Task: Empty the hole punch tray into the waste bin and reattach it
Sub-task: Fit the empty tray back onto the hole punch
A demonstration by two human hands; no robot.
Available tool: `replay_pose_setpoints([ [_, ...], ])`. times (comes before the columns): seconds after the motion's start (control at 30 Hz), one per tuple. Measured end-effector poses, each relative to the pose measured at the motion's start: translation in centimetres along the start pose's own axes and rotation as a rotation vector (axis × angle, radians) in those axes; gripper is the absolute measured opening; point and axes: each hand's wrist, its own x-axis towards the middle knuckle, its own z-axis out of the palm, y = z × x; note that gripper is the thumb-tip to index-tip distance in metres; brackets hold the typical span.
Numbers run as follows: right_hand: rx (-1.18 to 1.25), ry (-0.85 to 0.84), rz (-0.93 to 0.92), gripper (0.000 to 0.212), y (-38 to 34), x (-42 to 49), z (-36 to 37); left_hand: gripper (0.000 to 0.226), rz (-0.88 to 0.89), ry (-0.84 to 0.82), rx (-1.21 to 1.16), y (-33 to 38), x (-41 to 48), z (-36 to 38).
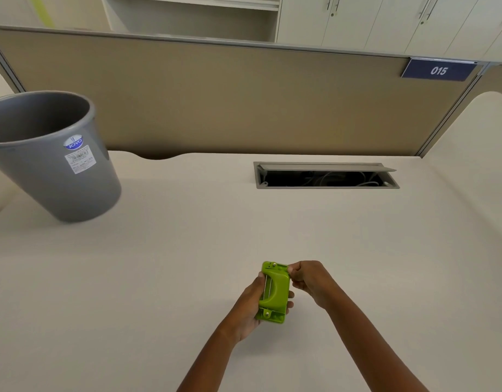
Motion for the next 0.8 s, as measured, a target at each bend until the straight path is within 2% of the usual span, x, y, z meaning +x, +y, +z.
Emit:
replay_pose_setpoints([
  [0.13,0.002,-0.049,-0.037,0.027,-0.4,-0.4,-0.2,0.048,0.018,0.010,0.007,-0.1,-0.1,-0.2],
  [0.3,0.151,-0.258,-0.090,0.013,-0.5,-0.9,-0.9,0.046,0.055,-0.006,0.032,0.5,-0.2,-0.5],
  [0.43,0.090,-0.193,-0.123,0.015,-0.4,-0.7,-0.4,0.043,0.060,-0.014,0.078,0.6,-0.3,-0.3],
  [0.63,0.014,-0.042,-0.064,0.025,0.0,0.4,0.7,0.043,0.049,0.016,0.098,0.5,0.0,0.0],
  [0.7,-0.033,0.010,-0.105,0.025,0.0,0.3,0.9,0.043,0.051,0.036,0.079,0.4,0.1,0.0],
  [0.8,0.038,-0.041,-0.187,0.020,0.1,-0.5,0.7,0.039,0.067,0.069,0.017,0.4,0.2,0.2],
])
